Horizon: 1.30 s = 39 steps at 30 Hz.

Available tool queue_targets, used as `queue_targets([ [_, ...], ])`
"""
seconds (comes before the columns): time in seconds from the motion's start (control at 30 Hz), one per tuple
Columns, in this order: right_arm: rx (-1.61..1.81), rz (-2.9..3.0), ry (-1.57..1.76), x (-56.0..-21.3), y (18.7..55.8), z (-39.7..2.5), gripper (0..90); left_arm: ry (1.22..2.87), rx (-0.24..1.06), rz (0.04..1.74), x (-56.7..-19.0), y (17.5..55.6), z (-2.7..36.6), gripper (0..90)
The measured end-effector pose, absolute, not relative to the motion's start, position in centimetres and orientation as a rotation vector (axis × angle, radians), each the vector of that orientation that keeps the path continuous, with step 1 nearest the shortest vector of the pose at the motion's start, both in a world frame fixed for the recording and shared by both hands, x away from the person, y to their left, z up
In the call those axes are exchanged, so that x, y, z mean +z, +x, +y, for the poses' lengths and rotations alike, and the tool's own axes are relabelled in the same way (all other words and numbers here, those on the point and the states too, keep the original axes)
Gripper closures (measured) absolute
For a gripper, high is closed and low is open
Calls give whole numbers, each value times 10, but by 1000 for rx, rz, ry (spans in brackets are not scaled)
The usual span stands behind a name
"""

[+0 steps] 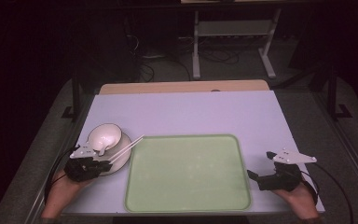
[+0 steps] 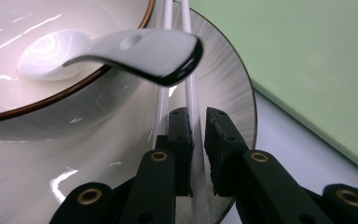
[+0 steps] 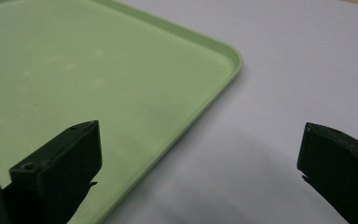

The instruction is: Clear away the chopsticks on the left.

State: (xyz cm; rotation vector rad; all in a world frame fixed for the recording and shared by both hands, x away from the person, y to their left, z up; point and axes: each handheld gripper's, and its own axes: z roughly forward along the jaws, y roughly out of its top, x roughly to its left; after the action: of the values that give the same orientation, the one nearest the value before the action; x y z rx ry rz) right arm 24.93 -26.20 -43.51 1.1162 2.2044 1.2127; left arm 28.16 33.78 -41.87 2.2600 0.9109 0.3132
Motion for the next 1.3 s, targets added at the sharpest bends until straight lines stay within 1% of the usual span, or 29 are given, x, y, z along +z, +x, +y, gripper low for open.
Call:
queue_targets([
  [0.13, 1212, 2204, 1115, -435, 249, -262, 0, 2267, 303, 903, -419, 283, 335, 793],
  [0.23, 1212, 2202, 1119, -435, 249, -262, 0, 2312, 300, 905, -424, 284, 331, 779],
  [0.4, 1211, 2202, 1118, -435, 249, -263, 0, 2300, 302, 909, -424, 285, 330, 827],
  [0.6, 1211, 2202, 1118, -435, 248, -263, 0, 2290, 301, 928, -423, 285, 332, 832],
  [1.1, 1218, 2197, 1115, -435, 248, -264, 0, 2186, 286, 938, -407, 283, 334, 837],
  [1.3, 1220, 2193, 1119, -434, 248, -264, 0, 2156, 273, 926, -400, 281, 327, 837],
])
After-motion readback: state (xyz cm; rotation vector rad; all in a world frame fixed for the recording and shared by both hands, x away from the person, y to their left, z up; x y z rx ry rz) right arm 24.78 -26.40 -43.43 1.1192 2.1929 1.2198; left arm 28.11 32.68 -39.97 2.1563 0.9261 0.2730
